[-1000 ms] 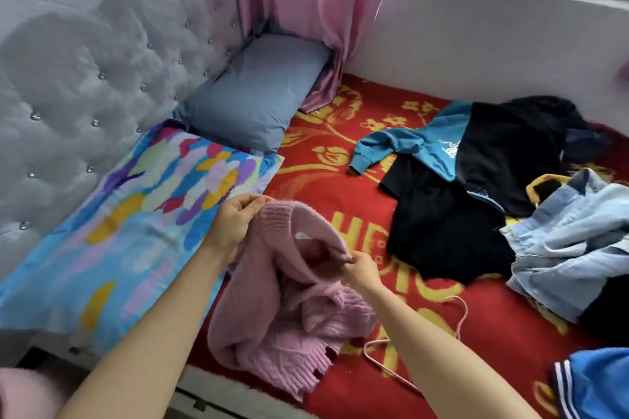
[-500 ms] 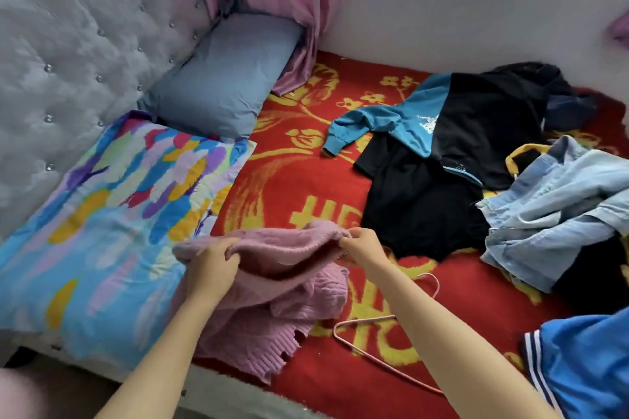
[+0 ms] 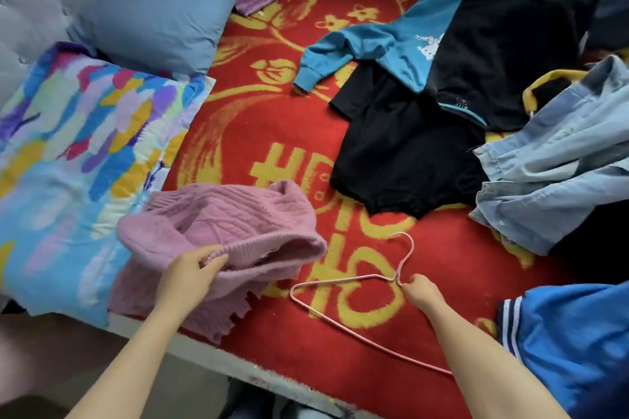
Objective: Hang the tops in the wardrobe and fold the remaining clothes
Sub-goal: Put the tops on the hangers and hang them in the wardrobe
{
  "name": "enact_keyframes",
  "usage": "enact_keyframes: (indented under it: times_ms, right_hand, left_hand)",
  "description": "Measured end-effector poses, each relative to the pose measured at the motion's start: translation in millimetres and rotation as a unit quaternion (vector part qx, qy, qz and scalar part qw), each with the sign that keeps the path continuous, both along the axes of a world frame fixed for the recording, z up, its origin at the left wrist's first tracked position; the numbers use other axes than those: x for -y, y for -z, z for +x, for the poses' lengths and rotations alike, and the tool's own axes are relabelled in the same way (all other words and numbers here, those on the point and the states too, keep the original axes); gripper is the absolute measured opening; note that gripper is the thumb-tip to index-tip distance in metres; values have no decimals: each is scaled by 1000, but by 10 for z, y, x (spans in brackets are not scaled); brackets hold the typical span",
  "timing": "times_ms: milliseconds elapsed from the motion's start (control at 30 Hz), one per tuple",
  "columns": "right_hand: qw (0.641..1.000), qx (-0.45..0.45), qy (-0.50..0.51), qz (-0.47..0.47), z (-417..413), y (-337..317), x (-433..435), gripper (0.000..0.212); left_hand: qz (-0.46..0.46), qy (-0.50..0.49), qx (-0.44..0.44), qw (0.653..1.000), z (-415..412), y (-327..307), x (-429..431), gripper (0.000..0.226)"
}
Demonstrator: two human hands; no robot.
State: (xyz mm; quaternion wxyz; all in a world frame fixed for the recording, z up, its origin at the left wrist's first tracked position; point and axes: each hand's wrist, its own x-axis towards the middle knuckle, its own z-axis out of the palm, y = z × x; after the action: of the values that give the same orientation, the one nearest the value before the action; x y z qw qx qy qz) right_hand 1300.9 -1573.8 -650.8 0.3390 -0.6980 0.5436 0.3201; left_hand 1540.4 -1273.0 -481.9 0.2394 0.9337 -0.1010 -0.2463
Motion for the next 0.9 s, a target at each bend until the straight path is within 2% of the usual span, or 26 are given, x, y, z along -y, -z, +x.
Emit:
enact_keyframes:
  times_ms: [100, 267, 400, 467, 567, 733, 833, 900]
  right_hand:
    - [1000, 4, 2, 24, 76, 123, -16, 40]
    - [997, 2, 11, 74, 78, 351, 22, 47]
    - [999, -28, -39, 20, 69, 401, -44, 51]
    - [999, -22, -32, 32, 82, 440, -90, 47]
    - [994, 48, 4, 95, 123, 521, -171, 35]
    - [984, 156, -5, 85, 275, 177, -263, 40]
    - [973, 230, -8, 31, 460, -369, -220, 37]
    - [959, 278, -38, -48, 586, -854, -175, 34]
  left_hand:
    - [-6, -21, -24, 999, -53, 19, -1, 19]
    - [-17, -58, -17, 998, -99, 15, 65, 21]
    - [-23, -77, -16, 997, -128, 13, 40, 18]
    - [-30, -77, -11, 997, -146, 1, 12, 19]
    - [-30, -89, 7, 996, -160, -6, -39, 24]
    - [-43, -90, 18, 995, -130, -21, -103, 22]
    - [-58, -75, 43, 995, -64, -131, -121, 21]
    - [-60, -59, 60, 995, -18, -235, -122, 21]
